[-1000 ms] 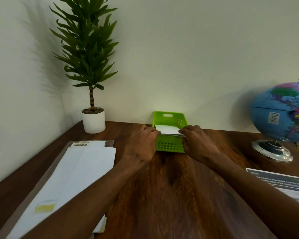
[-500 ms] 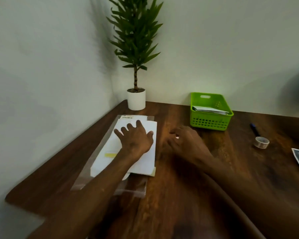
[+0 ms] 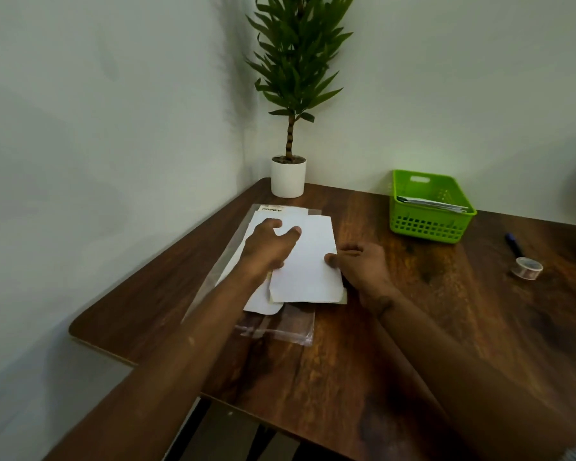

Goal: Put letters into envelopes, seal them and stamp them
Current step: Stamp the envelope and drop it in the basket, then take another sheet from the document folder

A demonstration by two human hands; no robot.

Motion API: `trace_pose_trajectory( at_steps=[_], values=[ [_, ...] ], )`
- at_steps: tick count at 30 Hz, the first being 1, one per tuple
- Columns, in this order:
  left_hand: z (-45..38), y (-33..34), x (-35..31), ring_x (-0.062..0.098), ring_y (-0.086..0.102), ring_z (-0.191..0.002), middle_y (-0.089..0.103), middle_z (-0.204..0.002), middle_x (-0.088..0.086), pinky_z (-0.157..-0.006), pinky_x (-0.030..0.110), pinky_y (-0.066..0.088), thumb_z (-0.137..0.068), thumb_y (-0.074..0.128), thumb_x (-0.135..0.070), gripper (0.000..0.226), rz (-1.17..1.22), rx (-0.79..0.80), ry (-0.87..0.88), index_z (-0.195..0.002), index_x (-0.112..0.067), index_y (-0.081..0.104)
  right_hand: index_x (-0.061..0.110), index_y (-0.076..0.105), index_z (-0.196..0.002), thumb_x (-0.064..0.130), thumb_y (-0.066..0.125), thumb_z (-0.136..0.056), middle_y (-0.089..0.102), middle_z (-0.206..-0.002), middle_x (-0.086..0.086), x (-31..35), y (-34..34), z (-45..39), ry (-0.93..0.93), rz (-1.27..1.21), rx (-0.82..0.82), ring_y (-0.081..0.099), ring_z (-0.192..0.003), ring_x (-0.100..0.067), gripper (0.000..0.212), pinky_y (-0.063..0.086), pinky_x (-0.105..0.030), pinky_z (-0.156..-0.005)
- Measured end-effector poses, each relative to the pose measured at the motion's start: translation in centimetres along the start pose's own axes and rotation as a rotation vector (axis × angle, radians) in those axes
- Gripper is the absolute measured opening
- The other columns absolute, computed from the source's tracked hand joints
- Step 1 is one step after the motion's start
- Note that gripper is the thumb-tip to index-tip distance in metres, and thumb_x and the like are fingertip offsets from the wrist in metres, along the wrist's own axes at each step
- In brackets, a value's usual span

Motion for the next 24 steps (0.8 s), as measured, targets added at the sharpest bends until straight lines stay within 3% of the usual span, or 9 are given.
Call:
trace_pose_trajectory(
  at_steps=[2,4,6,8,9,12,15,20,24],
  values=[
    [0.3,0.3,-0.3,0.025,0.065,-0.112,0.057,-0.141,0.007,-0.095,0.038,0.058,-0.098,0.06,-0.044,0.05,0.101,-0.006,0.005,-0.142,-0.023,0.05,0.011,0.067,-0.119,0.009,0.081,-0.088,0.073,-0.111,-0.008,-0.7,-1.0,-0.2,0.088,-0.139,-0.012,0.069,-0.083,-0.017,0.034,0.054,-0.022,-0.051],
    [0.5,0.4,-0.7,0.025,0.062,-0.118,0.059,-0.141,0.006,-0.101,0.042,0.054,-0.098,0.061,-0.043,0.045,0.114,-0.058,0.069,-0.138,-0.023,0.054,0.011,0.068,-0.119,0.006,0.083,-0.085,0.074,-0.11,-0.011,-1.4,-2.4,-0.4,0.131,-0.253,-0.034,0.072,-0.084,-0.021,0.037,0.055,-0.024,-0.05],
    [1.1,0.6,-1.2,0.021,0.061,-0.118,0.06,-0.14,0.001,-0.097,0.035,0.054,-0.094,0.064,-0.049,0.048,0.06,-0.061,0.157,-0.135,-0.027,0.057,0.008,0.071,-0.116,0.005,0.086,-0.081,0.075,-0.11,-0.014,-2.0,-3.8,-0.5,0.151,-0.299,-0.063,0.074,-0.089,-0.027,0.039,0.058,-0.028,-0.057],
    [2.4,1.9,-1.9,0.013,0.058,-0.113,0.061,-0.135,-0.006,-0.081,0.02,0.05,-0.083,0.069,-0.061,0.058,-0.113,0.046,0.3,-0.133,-0.035,0.057,0.004,0.074,-0.11,0.005,0.089,-0.078,0.076,-0.11,-0.017,-2.6,-5.1,-0.4,0.162,-0.319,-0.081,0.075,-0.094,-0.033,0.035,0.062,-0.035,-0.069],
    [3.3,3.1,-2.1,0.01,0.054,-0.113,0.059,-0.137,-0.01,-0.081,0.016,0.044,-0.077,0.071,-0.068,0.065,-0.215,0.13,0.381,-0.133,-0.039,0.057,0.001,0.075,-0.107,0.005,0.09,-0.077,0.076,-0.109,-0.018,-2.9,-5.6,-0.3,0.165,-0.338,-0.08,0.075,-0.095,-0.035,0.034,0.063,-0.036,-0.072],
    [5.9,6.1,-1.8,0.008,0.042,-0.132,0.047,-0.15,-0.017,-0.103,0.022,0.027,-0.065,0.072,-0.078,0.078,-0.495,0.293,0.57,-0.134,-0.046,0.054,0.001,0.077,-0.101,0.01,0.093,-0.073,0.078,-0.102,-0.013,-3.0,-6.1,0.1,0.166,-0.309,-0.087,0.075,-0.09,-0.031,0.033,0.064,-0.035,-0.068],
    [7.7,7.0,-1.6,0.009,0.043,-0.131,0.051,-0.147,-0.015,-0.113,0.03,0.03,-0.075,0.072,-0.067,0.066,-0.626,0.187,0.736,-0.134,-0.042,0.057,0.004,0.076,-0.1,0.016,0.093,-0.074,0.076,-0.101,-0.011,-2.6,-6.3,0.1,0.128,-0.255,-0.117,0.074,-0.087,-0.03,0.033,0.063,-0.036,-0.067],
    [10.4,7.3,-2.8,0.016,0.062,-0.114,0.071,-0.126,-0.003,-0.104,0.03,0.044,-0.091,0.069,-0.037,0.034,-0.625,-0.008,0.981,-0.123,-0.026,0.071,0.0,0.074,-0.098,0.014,0.093,-0.074,0.075,-0.1,-0.014,-3.0,-8.4,0.8,0.124,-0.243,-0.156,0.073,-0.087,-0.028,0.033,0.059,-0.033,-0.062],
    [11.8,9.1,-3.1,0.025,0.051,-0.129,0.061,-0.14,0.002,-0.112,0.043,0.039,-0.091,0.071,-0.032,0.052,-0.792,0.039,1.073,-0.14,-0.027,0.056,0.002,0.075,-0.095,0.018,0.092,-0.076,0.074,-0.102,-0.014,-4.0,-11.3,1.2,0.121,-0.201,-0.172,0.07,-0.088,-0.027,0.03,0.055,-0.029,-0.058]
  ],
)
Point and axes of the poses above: each hand's wrist, its own z-axis away from the middle knuckle, its own y-axis out of the palm, x = y × z, the point moved 6 cm from there along -z, towards the middle knuckle
